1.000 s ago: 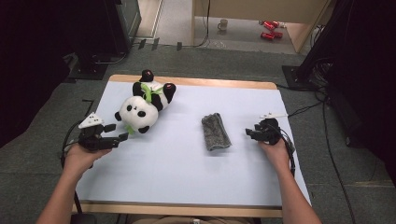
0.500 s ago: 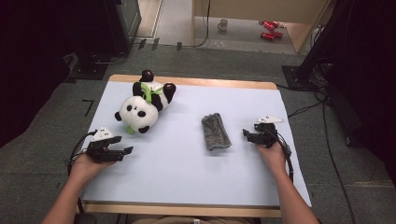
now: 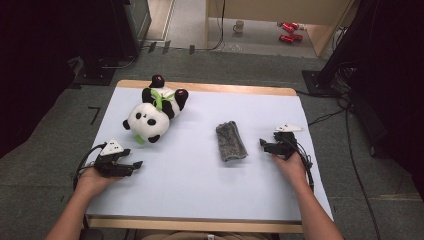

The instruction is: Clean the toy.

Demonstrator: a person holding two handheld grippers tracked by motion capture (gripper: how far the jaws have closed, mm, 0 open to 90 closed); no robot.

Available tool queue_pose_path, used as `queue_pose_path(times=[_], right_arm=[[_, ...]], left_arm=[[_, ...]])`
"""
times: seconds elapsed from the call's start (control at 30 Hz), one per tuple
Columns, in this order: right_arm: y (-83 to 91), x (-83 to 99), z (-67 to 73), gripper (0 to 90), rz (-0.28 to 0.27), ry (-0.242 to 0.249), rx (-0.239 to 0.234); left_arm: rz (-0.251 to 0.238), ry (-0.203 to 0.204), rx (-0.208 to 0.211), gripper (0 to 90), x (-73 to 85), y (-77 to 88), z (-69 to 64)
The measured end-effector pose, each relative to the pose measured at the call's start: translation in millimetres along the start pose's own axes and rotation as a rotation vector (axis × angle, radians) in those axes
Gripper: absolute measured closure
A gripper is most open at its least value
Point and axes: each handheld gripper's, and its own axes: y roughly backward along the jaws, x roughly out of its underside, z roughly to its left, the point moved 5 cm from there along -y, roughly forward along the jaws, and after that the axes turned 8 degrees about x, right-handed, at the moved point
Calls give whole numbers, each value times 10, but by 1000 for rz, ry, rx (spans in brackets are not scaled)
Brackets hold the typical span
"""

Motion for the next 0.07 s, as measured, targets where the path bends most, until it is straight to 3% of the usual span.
queue_pose_path(times=[0.07], right_arm=[[-3,0,-3,271,3,-2,10]], left_arm=[[-2,-3,0,277,1,-3,-3]])
